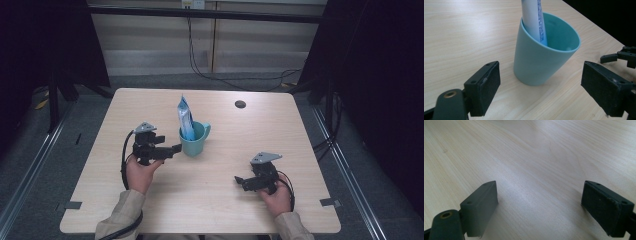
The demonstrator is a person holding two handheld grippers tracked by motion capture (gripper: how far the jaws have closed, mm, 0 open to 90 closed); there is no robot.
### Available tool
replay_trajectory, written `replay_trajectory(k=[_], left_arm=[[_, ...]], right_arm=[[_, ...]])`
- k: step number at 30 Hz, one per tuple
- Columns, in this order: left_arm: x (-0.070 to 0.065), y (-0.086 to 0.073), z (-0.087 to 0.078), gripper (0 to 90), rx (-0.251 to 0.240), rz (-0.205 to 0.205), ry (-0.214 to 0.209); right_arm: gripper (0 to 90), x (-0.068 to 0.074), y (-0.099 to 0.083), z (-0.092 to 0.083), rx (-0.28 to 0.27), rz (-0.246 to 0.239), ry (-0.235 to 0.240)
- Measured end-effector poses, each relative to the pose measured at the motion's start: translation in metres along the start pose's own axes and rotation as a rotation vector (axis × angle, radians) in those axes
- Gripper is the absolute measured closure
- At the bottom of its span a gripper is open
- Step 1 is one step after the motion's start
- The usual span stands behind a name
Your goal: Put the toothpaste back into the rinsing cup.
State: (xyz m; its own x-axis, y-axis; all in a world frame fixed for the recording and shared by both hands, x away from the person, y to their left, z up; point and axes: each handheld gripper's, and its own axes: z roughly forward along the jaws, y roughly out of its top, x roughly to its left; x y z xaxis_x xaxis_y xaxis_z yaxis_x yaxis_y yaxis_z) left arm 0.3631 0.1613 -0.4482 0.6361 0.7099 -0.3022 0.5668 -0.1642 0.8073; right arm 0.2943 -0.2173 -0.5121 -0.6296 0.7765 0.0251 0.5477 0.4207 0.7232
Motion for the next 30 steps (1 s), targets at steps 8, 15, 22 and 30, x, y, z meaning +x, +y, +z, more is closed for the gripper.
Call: replay_trajectory(k=[8,15,22,30], left_arm=[[0.001,-0.012,0.000,15.6,-0.004,0.017,-0.019],[0.003,-0.021,-0.003,15.7,0.011,0.035,-0.009],[0.006,-0.030,-0.003,15.8,0.036,0.047,0.004],[0.007,-0.039,-0.003,15.7,0.050,0.059,0.018]], right_arm=[[12.9,0.000,0.000,0.000,0.000,0.000,0.000],[12.9,0.000,0.000,0.000,0.000,0.001,0.000],[12.9,0.000,0.000,0.000,0.001,0.000,-0.002],[12.9,0.000,0.000,0.000,0.001,0.000,-0.001]])
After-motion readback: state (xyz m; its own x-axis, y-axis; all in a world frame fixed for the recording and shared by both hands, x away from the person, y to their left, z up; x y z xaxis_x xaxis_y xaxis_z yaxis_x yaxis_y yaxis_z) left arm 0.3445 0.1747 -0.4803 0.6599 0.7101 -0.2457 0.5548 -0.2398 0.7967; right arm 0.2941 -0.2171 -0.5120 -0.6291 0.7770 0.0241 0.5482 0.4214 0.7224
